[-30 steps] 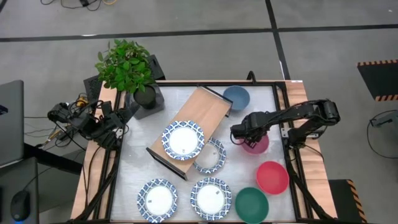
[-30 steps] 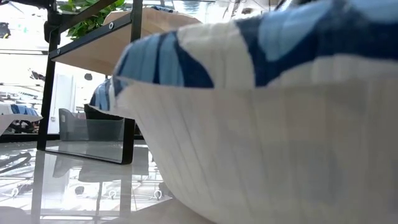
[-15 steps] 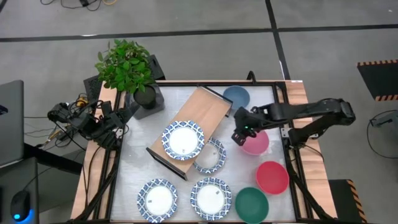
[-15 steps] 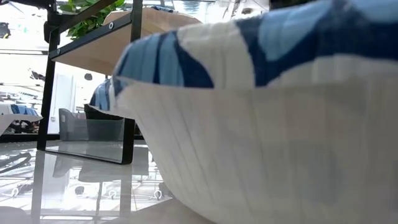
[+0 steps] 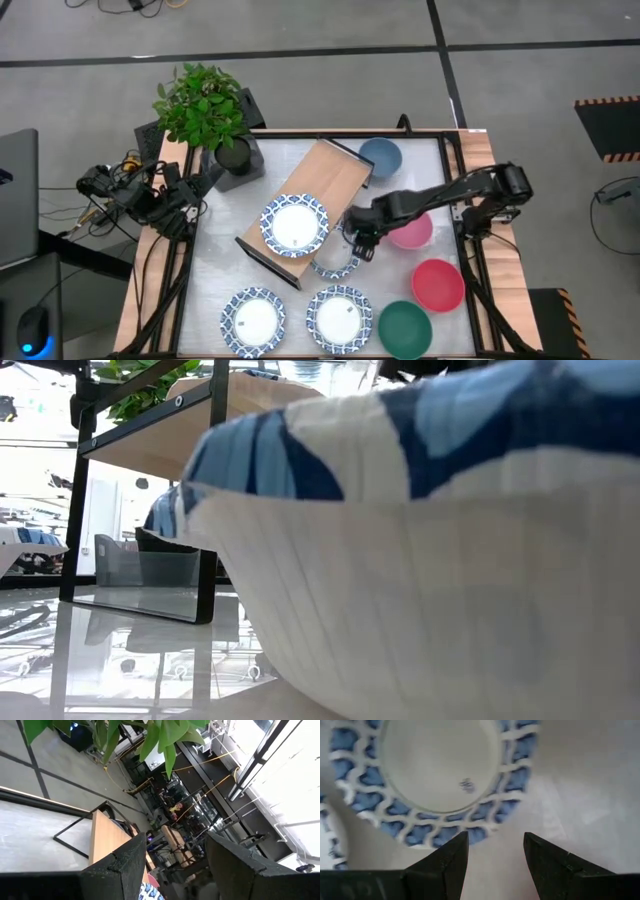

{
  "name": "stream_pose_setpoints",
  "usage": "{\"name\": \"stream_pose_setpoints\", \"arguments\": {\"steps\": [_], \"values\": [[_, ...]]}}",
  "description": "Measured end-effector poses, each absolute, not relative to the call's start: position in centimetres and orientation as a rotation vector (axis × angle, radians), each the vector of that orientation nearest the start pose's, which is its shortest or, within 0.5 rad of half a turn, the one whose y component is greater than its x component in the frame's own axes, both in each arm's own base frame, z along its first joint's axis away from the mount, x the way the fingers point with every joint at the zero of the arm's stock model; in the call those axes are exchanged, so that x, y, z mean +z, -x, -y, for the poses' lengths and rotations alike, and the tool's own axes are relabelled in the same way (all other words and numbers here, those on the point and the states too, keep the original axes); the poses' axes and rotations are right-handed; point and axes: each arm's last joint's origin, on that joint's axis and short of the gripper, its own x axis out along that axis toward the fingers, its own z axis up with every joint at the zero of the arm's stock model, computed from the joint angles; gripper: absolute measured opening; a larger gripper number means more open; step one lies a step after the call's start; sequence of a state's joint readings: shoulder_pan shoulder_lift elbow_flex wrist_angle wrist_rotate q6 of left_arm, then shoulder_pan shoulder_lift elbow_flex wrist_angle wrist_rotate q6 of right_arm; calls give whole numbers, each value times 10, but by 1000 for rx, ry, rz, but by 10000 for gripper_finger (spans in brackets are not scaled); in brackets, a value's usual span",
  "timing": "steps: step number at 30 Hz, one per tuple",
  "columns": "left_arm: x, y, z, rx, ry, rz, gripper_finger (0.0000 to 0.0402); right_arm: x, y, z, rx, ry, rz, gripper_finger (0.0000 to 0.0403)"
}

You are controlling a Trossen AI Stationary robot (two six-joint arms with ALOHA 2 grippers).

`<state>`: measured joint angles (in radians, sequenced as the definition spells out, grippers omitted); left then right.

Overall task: Place and stack bowls onto a shelf
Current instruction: Stack the top white patterned bowl on the white patterned bowl on the shelf

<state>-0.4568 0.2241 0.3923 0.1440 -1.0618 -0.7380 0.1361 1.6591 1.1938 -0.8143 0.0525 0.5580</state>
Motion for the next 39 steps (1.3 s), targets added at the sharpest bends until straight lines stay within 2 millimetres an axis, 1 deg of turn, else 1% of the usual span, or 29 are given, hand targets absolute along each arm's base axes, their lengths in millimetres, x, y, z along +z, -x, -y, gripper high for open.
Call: {"name": "stream_pose_setpoints", "arguments": {"steps": [3, 6, 10, 13, 15, 18, 21, 23, 28, 36, 39], "values": [[286, -76, 9, 500, 917, 433, 190, 209, -319, -52, -273, -357, -1258, 217], [284, -77, 9, 503, 926, 423, 190, 196, -321, -60, -276, -365, -1269, 217], [284, -77, 10, 502, 930, 421, 190, 179, -314, -64, -326, -437, -1261, 217], [284, -77, 10, 500, 927, 420, 190, 170, -309, -60, -409, -501, -1240, 217], [284, -77, 10, 496, 927, 419, 190, 172, -309, -56, -467, -551, -1214, 217], [284, -77, 10, 475, 938, 417, 190, 173, -314, -52, -511, -642, -1154, 217], [284, -78, 12, 413, 937, 397, 190, 175, -319, -53, -522, -718, -1087, 217], [285, -78, 12, 383, 936, 387, 190, 176, -320, -53, -541, -751, -1074, 217], [285, -79, 13, 361, 935, 380, 190, 176, -319, -52, -594, -782, -1051, 217], [285, -79, 14, 343, 921, 370, 190, 176, -320, -52, -596, -783, -1048, 217], [285, -79, 14, 343, 920, 370, 190, 175, -320, -52, -597, -783, -1050, 209]]}}
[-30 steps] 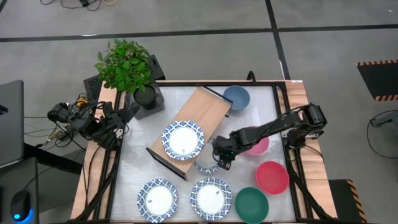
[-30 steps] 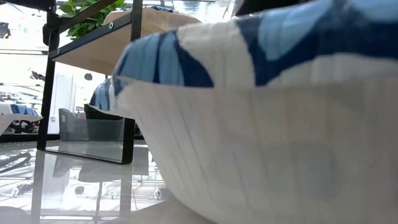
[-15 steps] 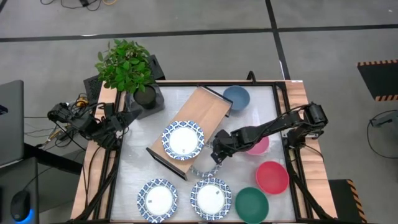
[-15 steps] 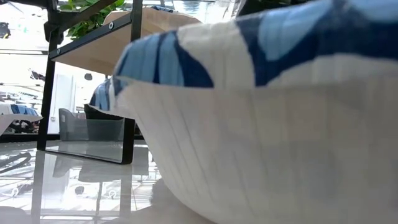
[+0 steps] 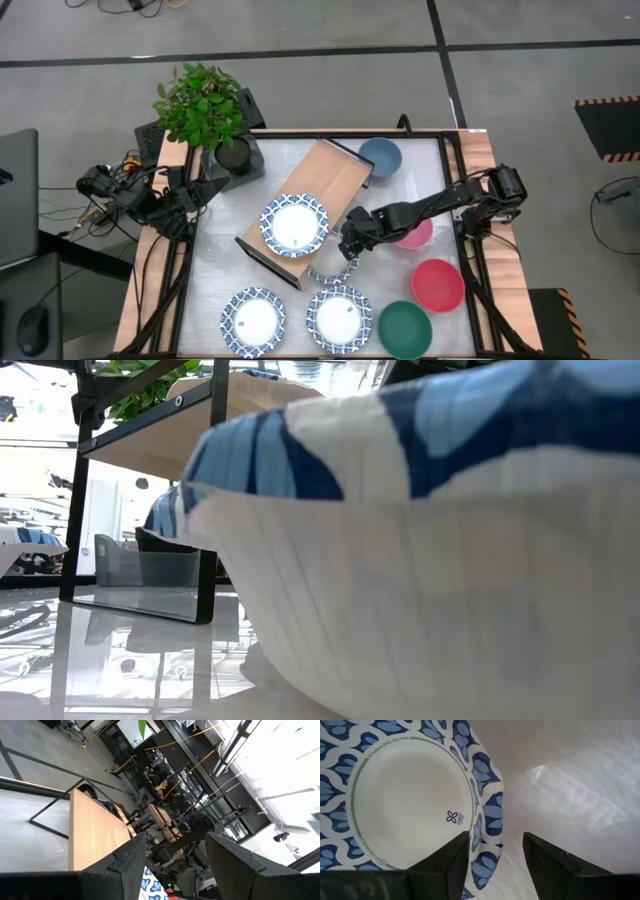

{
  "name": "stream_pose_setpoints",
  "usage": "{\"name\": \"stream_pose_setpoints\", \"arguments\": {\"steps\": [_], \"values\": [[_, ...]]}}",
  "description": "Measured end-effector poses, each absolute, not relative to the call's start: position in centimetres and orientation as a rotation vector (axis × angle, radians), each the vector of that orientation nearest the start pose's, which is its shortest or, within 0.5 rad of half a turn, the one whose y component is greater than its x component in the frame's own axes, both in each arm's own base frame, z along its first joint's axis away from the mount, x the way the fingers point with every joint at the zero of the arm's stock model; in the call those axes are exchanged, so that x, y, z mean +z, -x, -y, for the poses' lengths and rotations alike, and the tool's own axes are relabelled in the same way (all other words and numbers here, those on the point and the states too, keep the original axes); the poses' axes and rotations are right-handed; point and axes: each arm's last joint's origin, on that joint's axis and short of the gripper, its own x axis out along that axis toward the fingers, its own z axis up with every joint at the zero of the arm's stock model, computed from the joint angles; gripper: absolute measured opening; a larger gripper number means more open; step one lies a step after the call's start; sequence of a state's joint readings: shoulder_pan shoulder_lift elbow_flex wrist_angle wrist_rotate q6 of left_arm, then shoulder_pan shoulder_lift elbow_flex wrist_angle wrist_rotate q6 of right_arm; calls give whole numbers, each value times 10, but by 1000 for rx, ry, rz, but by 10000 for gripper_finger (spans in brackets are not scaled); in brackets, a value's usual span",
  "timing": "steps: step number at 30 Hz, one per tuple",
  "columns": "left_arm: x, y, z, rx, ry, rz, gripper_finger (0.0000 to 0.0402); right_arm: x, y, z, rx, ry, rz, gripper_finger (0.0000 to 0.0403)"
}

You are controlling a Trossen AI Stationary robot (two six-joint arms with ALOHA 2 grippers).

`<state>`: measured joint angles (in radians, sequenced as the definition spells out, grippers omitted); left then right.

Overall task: Place and stack bowls onto a shelf
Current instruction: Stack the top white patterned bowl on the white patterned bowl on the shelf

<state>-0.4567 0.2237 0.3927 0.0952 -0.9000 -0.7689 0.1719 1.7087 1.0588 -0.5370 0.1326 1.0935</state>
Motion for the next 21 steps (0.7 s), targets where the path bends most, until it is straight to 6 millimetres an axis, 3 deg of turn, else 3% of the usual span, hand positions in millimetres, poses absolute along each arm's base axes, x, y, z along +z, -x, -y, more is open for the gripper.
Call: {"name": "stream_pose_setpoints", "arguments": {"steps": [8, 16, 21], "values": [[285, -79, 14, 341, 920, 370, 190, 152, -327, -54, -588, -794, -1128, 121], [285, -79, 14, 341, 919, 370, 190, 175, -329, -59, -583, -791, -1141, 27], [285, -79, 14, 342, 918, 369, 190, 196, -321, -57, -622, -764, -1189, 22]]}}
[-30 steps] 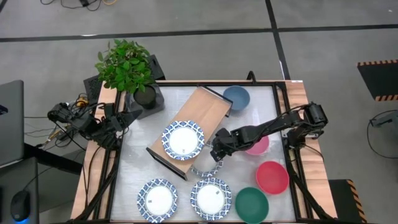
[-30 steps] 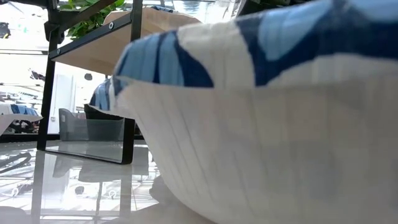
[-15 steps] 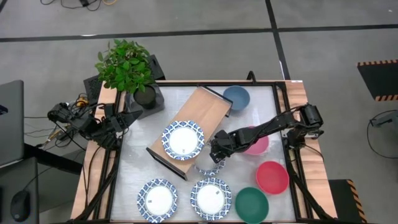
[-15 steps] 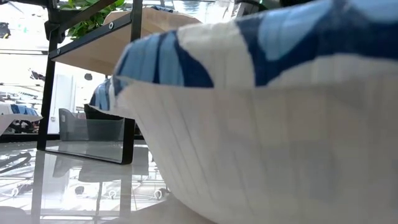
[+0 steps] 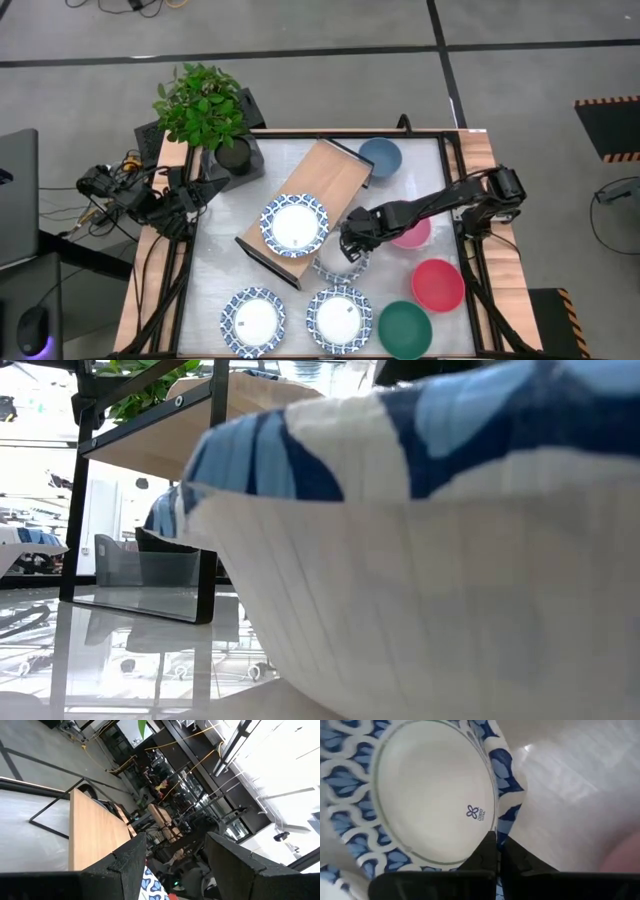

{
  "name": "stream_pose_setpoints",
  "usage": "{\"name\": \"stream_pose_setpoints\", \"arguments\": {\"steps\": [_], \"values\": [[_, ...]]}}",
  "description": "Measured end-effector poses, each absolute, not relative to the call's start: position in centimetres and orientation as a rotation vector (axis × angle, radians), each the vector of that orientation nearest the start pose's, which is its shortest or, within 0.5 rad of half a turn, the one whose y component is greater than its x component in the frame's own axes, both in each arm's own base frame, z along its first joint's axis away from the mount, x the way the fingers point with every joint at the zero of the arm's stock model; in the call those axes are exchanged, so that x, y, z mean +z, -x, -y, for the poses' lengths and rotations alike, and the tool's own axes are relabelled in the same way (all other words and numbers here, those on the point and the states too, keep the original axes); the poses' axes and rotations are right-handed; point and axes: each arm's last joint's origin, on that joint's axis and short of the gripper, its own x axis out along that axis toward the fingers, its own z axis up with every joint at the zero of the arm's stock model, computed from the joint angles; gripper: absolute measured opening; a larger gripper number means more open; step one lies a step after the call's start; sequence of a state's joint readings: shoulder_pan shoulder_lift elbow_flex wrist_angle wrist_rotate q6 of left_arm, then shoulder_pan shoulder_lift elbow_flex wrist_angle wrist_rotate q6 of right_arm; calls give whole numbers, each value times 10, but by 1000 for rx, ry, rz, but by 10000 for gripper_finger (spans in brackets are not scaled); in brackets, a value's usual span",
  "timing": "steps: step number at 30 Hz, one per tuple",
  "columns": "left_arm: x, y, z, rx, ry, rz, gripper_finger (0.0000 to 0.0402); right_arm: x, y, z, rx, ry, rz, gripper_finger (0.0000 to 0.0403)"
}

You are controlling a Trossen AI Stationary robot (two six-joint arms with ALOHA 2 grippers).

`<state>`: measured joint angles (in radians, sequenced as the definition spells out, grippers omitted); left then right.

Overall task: Place and stack bowls onto a shelf
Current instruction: Stack the top white patterned bowl on the white patterned bowl on the shelf

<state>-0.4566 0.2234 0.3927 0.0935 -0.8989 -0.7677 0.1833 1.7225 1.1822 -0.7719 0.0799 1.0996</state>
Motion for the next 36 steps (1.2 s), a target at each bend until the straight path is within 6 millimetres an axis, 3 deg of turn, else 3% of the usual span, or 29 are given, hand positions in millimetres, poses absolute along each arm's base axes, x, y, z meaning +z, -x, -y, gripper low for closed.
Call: {"name": "stream_pose_setpoints", "arguments": {"steps": [10, 16, 21, 29, 33, 36], "values": [[285, -79, 13, 342, 919, 370, 190, 244, -284, -58, -617, -765, -1280, 24], [285, -79, 13, 345, 917, 368, 190, 277, -252, -58, -604, -852, -1264, 31], [284, -79, 14, 348, 912, 362, 190, 303, -233, -64, -496, -987, -1190, 29], [283, -79, 14, 353, 907, 356, 190, 353, -241, -62, -155, -1163, -767, 32], [282, -79, 14, 358, 897, 344, 190, 363, -251, -53, -115, -1152, -613, 32], [282, -80, 14, 359, 894, 341, 190, 362, -269, -40, -115, -1141, -524, 29]]}}
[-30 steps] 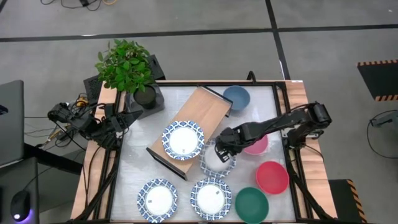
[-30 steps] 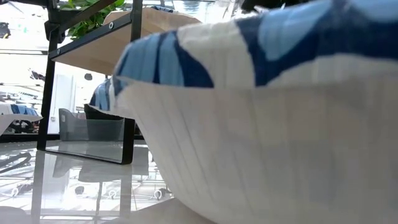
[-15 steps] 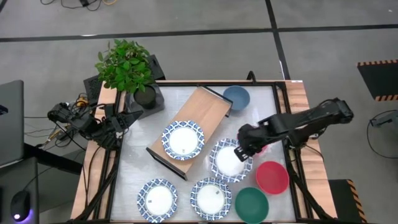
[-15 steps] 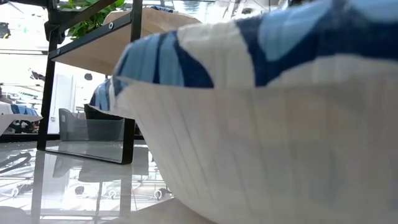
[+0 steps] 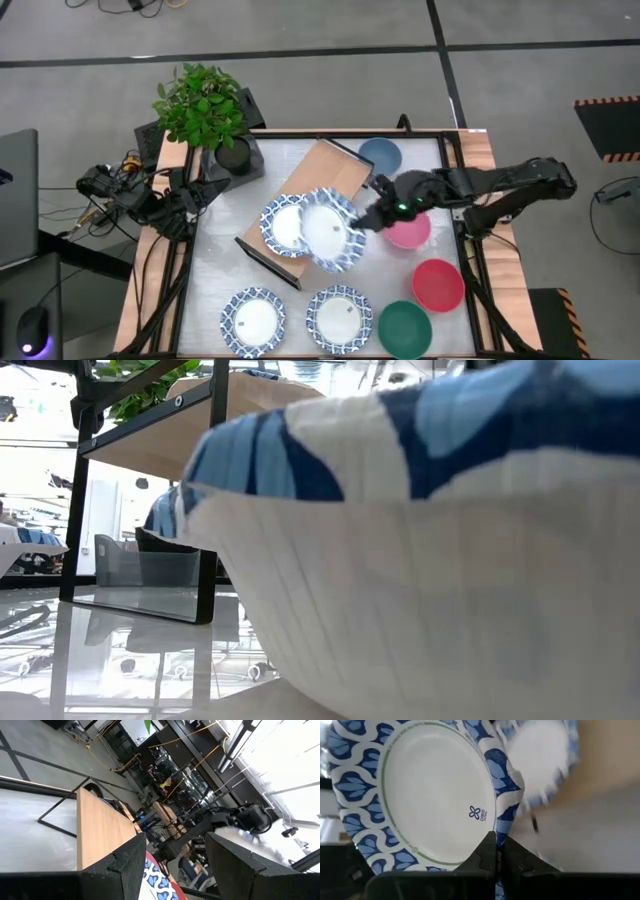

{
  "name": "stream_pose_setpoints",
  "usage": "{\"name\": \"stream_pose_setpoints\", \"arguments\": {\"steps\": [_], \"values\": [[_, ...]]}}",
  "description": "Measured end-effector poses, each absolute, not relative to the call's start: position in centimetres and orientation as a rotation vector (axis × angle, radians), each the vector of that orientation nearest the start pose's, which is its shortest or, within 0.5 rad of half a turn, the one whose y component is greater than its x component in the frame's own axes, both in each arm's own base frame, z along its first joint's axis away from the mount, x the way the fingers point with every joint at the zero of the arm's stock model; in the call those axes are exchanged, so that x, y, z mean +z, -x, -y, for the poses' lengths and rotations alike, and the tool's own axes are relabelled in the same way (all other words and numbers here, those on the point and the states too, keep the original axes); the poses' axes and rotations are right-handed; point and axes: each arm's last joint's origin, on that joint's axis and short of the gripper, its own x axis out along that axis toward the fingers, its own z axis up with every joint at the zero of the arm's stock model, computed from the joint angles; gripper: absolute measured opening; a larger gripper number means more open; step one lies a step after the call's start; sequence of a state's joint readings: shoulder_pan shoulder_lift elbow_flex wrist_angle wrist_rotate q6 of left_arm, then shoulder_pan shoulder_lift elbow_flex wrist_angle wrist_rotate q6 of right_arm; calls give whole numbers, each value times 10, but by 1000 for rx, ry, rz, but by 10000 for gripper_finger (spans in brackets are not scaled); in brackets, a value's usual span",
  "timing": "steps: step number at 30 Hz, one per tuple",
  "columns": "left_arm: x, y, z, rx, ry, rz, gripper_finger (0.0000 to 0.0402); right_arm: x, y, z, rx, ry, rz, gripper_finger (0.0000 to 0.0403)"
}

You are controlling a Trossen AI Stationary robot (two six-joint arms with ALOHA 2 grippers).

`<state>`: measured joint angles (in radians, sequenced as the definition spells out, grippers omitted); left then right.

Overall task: Place and stack bowls onto a shelf
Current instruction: Stack the top white patterned bowl on the white patterned bowl on the shelf

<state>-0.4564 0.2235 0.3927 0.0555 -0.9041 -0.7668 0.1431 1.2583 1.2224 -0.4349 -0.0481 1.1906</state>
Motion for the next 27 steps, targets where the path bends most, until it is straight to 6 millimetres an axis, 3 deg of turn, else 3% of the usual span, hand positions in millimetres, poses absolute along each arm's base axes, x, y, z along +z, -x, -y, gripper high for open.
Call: {"name": "stream_pose_setpoints", "arguments": {"steps": [7, 12, 20, 27], "values": [[282, -80, 14, 358, 896, 341, 190, 343, -312, -17, -113, -1101, -517, 31], [281, -80, 14, 359, 896, 339, 190, 344, -341, -7, -114, -1031, -554, 31], [280, -80, 14, 365, 892, 333, 190, 355, -365, 7, -228, -875, -741, 31], [280, -80, 13, 376, 888, 332, 190, 349, -383, 11, -295, -804, -874, 31]]}}
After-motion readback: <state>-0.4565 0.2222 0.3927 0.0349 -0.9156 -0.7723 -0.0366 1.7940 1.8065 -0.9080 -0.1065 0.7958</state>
